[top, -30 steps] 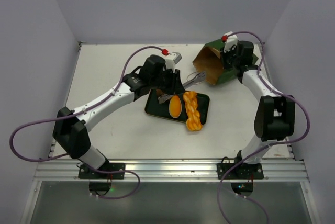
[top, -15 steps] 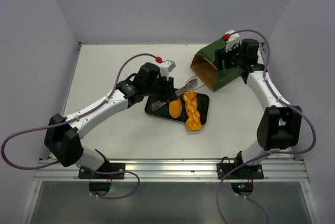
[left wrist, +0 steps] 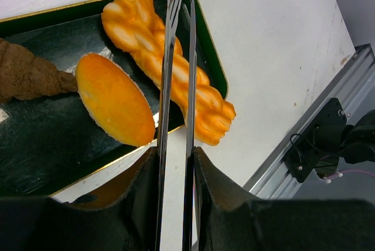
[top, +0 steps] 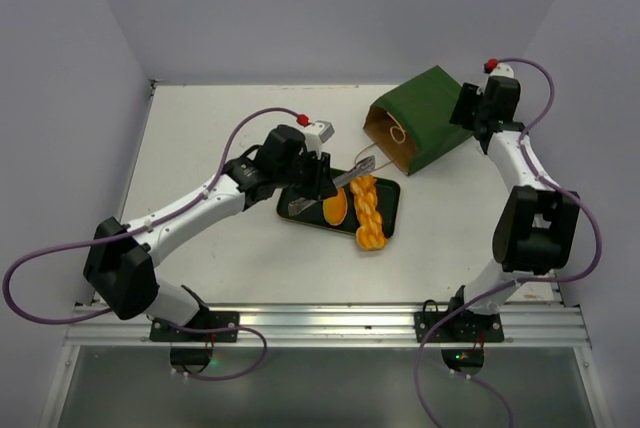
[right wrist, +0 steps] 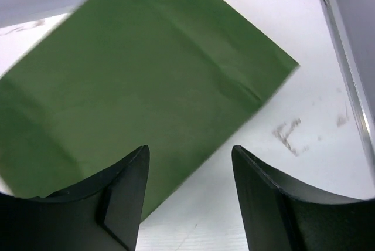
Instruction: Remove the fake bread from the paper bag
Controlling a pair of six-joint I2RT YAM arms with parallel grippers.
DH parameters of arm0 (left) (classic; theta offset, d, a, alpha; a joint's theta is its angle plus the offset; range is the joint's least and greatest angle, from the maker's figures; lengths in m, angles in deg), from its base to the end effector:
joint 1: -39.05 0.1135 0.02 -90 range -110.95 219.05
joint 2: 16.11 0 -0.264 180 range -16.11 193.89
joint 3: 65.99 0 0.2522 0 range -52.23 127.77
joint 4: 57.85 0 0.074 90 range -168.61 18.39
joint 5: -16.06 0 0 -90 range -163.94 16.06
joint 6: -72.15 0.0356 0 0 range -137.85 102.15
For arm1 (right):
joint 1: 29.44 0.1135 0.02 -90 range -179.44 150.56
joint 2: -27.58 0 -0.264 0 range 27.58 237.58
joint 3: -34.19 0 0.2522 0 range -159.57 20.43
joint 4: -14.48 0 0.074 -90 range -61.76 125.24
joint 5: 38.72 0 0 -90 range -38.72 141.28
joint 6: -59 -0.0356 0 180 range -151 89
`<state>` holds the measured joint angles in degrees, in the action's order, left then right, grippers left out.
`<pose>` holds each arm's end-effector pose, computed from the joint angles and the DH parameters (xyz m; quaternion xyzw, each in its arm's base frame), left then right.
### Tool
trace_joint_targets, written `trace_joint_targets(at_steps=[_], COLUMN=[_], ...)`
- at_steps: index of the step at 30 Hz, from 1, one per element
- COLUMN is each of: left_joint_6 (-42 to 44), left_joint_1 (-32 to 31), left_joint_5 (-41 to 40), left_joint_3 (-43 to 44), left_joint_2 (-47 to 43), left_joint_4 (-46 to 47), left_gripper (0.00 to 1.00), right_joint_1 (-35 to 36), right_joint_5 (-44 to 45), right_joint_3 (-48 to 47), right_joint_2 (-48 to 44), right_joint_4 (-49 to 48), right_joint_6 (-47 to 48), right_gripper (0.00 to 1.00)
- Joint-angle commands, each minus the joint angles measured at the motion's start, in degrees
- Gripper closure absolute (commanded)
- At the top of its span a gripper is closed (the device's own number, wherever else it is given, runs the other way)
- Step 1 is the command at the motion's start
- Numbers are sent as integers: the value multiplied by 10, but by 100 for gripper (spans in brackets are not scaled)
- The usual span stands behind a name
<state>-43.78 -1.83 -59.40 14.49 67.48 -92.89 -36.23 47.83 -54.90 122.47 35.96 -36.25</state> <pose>0.2419 -0.2212 0.2952 0.1709 0.8774 -0.3338 0.2994 0.3883 -0.0441 0.3008 0.0739 0.8505 0.0187 0.5205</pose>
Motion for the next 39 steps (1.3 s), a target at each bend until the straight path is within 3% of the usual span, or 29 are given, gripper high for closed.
trace_joint_targets(at_steps=[1, 8, 15, 26, 39], left_joint_6=[0, -5, -12, -28, -32], left_joint_1=[6, 9, 10, 10, 10], left_joint_5=[2, 7, 9, 7, 5], left_joint_3=[-10, -26, -27, -33, -33], left_joint_2=[-28, -35, -40, -40, -42], left_joint_4=[33, 47, 47, 47, 41], left_gripper=[68, 68, 68, 68, 68], right_joint_1=[-9, -22, -37, -71, -102], right_joint_5=[154, 173, 180, 78, 3], right_joint_3=[-13, 4, -24, -59, -8], right_joint_2=[26, 29, 71, 165, 151], right_joint_4=[-16, -31, -25, -67, -173], right_joint_6=[-141, -261, -324, -399, -488], right_gripper=[41, 48, 53, 54, 52])
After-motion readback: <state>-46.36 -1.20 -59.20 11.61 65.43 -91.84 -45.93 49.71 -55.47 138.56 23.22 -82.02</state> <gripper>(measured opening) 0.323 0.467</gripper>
